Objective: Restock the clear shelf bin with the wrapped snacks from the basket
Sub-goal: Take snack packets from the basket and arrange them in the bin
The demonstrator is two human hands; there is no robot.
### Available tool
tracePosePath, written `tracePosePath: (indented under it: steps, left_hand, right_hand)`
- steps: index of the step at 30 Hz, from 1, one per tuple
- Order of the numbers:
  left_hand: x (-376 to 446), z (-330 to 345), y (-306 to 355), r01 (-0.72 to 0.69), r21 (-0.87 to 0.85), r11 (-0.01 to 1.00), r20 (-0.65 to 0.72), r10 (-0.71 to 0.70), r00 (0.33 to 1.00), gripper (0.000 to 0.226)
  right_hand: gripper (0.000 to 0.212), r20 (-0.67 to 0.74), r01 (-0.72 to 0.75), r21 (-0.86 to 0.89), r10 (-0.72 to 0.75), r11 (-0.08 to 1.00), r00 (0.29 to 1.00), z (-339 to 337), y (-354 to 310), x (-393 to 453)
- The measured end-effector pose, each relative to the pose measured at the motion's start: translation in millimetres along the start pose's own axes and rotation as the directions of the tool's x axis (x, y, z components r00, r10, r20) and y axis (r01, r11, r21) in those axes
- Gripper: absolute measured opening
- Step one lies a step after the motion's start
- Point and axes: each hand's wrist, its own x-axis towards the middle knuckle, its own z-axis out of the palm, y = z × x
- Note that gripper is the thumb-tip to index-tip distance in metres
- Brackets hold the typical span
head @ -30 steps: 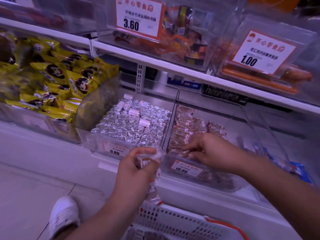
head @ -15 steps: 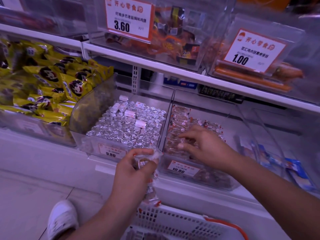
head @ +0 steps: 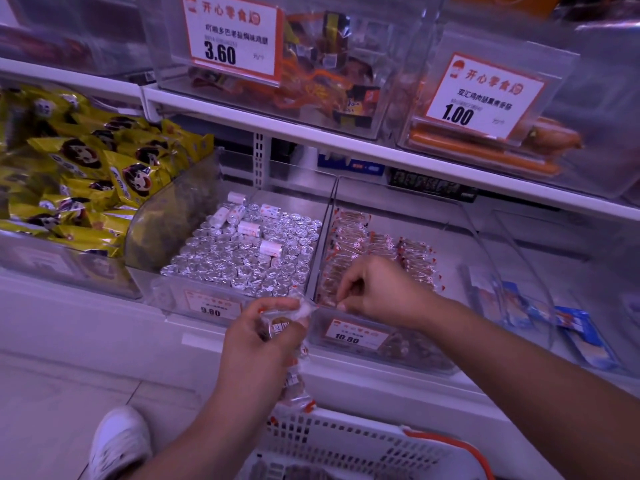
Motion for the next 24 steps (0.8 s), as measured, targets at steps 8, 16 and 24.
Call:
tracePosePath:
  steps: [8,16,24]
  left_hand:
    - [-0.1,-2.6,2.3,-0.014,-0.008,1.0,-0.002,0.014,1.0,0.013]
    - [-0.4,-3.0,1.6,-0.006,-0.007,1.0,0.009,0.006,1.0,0.012]
    - [-2.6,-2.1,15.2,-0.065,-0.065,0.996,0.04,0.068,0.997,0.022]
  right_hand:
    - [0.011,0.072,0.009,0.161,-0.02,0.987,0.997,-5.1,4.5,-6.0]
    - [0.057,-0.009,-0.415,0.802,0.705,0.428,0.709,-7.4,-7.5,23.9]
    - [0.045,-0.177,-0.259,0.783,0.602,0.565,0.779,3.3,-16.9,14.4]
